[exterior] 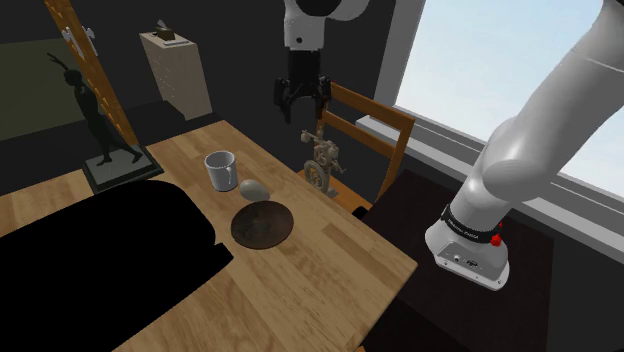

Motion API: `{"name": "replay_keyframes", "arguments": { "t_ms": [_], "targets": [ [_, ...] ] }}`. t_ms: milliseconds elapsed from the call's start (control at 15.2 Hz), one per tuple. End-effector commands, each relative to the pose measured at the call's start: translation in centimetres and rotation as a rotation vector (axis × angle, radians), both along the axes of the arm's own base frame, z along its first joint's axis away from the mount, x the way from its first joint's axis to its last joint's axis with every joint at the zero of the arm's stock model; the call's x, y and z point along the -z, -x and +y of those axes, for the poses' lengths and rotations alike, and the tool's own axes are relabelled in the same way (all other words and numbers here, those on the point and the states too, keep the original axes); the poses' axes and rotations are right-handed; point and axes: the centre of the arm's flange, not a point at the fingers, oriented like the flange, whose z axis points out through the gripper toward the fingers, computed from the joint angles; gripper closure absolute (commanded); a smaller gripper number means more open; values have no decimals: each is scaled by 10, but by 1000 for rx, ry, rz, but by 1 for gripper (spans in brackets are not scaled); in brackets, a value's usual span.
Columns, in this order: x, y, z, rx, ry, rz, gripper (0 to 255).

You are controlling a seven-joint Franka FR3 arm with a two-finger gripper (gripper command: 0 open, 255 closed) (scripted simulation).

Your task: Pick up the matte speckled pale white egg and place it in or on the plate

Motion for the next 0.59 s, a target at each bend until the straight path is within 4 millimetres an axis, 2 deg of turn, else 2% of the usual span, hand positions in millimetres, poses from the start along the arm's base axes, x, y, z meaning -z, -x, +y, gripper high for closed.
{"name": "replay_keyframes", "arguments": {
  "t_ms": [0, 528],
  "targets": [
    [17, -14, 14, 40, -18, 27, 0],
    [84, -78, 66, 189, -89, 131, 0]
  ]
}}
